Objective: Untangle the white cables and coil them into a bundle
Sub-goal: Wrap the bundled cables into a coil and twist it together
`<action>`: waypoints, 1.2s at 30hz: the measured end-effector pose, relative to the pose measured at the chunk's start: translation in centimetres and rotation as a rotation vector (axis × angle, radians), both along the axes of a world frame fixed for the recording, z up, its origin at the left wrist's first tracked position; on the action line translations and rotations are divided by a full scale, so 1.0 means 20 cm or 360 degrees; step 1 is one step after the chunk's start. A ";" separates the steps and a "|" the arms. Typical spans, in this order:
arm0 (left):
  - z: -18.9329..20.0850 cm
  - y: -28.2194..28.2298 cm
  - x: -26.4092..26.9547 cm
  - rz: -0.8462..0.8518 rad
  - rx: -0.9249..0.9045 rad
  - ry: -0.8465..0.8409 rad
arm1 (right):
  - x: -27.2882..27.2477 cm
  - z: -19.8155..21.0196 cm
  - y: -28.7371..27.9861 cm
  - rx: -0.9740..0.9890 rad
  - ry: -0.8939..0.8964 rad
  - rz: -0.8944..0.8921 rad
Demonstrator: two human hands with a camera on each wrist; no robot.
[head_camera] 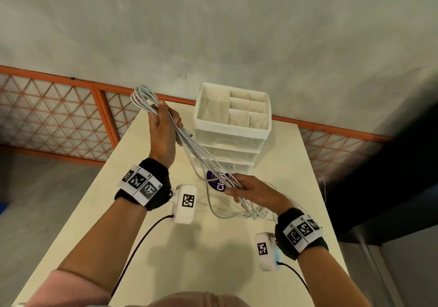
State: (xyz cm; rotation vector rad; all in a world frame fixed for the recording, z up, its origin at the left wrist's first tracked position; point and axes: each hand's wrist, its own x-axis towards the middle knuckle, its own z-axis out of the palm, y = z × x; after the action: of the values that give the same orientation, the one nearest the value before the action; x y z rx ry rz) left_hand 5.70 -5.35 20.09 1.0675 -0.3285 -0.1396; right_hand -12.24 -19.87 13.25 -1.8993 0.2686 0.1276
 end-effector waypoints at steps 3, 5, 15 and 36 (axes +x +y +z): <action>0.01 0.01 0.02 -0.0021 -0.0014 0.0004 | -0.03 -0.02 -0.04 0.0057 -0.0076 -0.0126; 0.02 0.01 0.02 -0.0034 -0.0016 -0.0012 | -0.04 -0.04 -0.06 0.0109 -0.0151 -0.0204; 0.01 -0.01 0.03 -0.0117 0.0028 -0.0105 | -0.04 -0.08 -0.12 -0.0112 0.0033 -0.0354; -0.01 -0.05 -0.07 -0.0261 0.0348 -0.0366 | 0.22 0.14 0.16 0.0002 -0.0176 -0.0045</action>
State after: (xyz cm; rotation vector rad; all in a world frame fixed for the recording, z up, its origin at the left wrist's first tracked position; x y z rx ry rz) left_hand 4.37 -6.40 19.82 1.2764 -0.6198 -0.2032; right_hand -7.80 -16.66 16.14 -1.8935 0.2199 0.0034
